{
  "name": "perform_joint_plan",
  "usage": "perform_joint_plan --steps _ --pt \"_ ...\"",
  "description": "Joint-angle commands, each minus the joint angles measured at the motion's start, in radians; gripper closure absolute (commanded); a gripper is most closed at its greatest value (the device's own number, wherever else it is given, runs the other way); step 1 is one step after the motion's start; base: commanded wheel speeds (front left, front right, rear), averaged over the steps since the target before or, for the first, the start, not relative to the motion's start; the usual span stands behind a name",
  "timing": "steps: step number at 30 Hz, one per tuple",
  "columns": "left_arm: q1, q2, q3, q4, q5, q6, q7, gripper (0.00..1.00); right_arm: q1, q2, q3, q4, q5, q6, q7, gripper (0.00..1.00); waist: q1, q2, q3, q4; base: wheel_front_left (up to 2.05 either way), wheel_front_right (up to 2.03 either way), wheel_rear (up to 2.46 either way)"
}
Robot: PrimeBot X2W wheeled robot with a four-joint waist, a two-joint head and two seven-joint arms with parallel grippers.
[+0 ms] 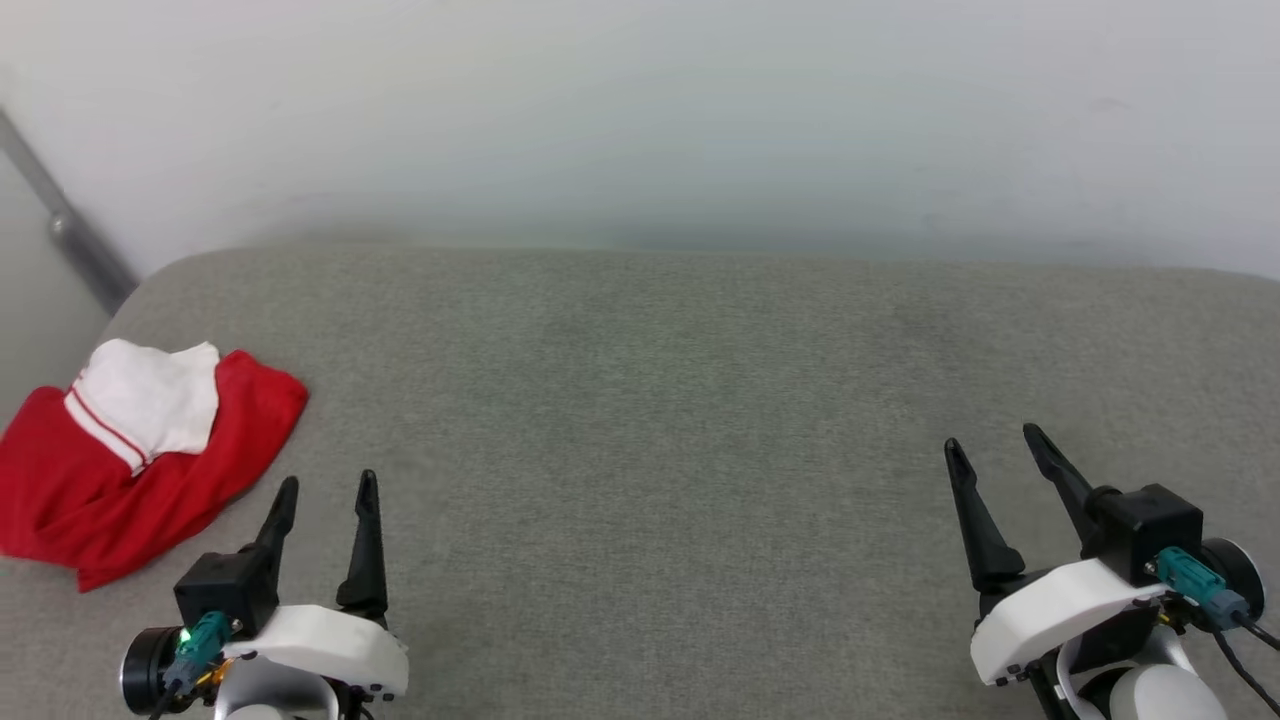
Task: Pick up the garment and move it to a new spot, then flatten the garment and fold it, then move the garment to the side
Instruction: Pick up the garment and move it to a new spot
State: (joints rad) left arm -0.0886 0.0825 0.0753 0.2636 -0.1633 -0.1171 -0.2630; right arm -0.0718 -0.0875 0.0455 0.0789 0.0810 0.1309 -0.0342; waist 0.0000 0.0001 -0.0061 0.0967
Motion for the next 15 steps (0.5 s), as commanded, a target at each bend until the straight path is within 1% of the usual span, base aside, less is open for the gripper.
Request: perform_joint_plan --steps 1,7,15 --pt "0.0 -0.001 0.007 -0.002 -0.003 0.002 -0.003 0.0 0.002 -0.002 0.006 -0.004 0.004 0.0 0.003 0.0 0.0 -0.0001 0.001 0.034 0.0 0.0 0.0" --pt "0.022 -0.005 0.049 -0.015 -0.005 0.002 -0.003 0.0 -0.013 -0.009 0.062 -0.016 0.026 0.0 0.009 0.0 0.0 -0.0001 0.004 0.126 0.0 0.0 0.0" --pt "0.041 -0.011 0.081 -0.034 0.005 0.011 -0.003 0.0 -0.036 -0.019 0.135 -0.027 0.043 0.0 0.013 0.0 0.0 -0.0001 0.007 0.249 0.0 0.0 0.0"
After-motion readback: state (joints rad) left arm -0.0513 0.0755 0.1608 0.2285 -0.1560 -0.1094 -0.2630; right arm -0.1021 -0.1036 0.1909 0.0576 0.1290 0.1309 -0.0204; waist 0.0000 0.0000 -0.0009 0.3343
